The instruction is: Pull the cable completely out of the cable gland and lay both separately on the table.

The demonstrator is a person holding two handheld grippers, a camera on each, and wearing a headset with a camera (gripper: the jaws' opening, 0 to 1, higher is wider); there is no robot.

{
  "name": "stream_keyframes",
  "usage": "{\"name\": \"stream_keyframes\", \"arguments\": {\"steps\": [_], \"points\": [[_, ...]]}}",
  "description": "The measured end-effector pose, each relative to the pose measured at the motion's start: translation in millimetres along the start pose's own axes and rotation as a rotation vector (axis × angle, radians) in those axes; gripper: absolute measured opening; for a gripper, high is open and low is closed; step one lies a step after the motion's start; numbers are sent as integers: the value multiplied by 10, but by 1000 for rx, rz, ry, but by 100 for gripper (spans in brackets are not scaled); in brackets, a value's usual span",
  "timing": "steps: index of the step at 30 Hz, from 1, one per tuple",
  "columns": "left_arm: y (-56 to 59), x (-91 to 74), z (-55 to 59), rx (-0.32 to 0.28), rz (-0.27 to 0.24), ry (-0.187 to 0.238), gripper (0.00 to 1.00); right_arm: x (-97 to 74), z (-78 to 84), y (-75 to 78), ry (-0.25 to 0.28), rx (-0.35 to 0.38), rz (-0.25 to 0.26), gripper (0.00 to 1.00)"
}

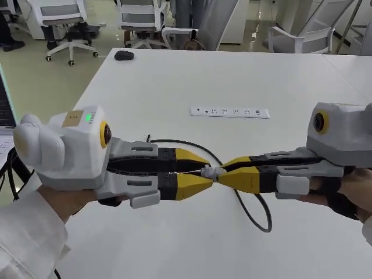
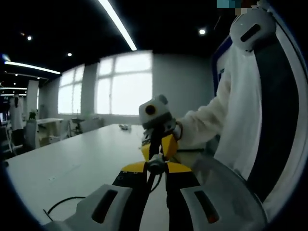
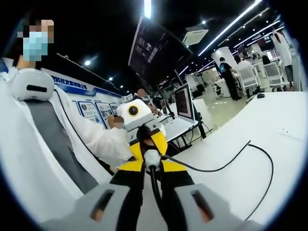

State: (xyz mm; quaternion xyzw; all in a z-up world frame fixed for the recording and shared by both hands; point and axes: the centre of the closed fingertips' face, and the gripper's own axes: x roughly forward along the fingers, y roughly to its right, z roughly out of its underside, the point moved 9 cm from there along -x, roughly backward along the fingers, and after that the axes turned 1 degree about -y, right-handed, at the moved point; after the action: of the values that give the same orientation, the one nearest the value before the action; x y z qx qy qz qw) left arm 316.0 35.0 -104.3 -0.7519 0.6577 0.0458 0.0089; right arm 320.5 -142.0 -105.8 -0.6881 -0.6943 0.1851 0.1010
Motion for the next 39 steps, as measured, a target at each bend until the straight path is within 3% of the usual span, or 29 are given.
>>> {"name": "stream_keyframes", "arguments": {"steps": [5,6,13,22,29,34,39], "points": [[-13,3,17,-88,4,2,15,-3,-1,-24,-8,-105,19,11],[-11,3,25,-139,6,3,15,-5,-3,-28,-9,-130,23,11],[-33,6,53,-212,14,-17,15,7,13,-49,-44,-297,44,11],[-20,0,94,-300,22,-44,15,42,37,-72,-90,-455,55,11],[-9,-13,105,-272,16,-51,15,53,53,-55,-96,-510,61,12],[21,-25,113,-208,-3,-51,15,21,61,13,-101,-443,78,19],[33,-44,104,-178,-12,-30,15,-32,108,36,-120,-408,78,15]]}}
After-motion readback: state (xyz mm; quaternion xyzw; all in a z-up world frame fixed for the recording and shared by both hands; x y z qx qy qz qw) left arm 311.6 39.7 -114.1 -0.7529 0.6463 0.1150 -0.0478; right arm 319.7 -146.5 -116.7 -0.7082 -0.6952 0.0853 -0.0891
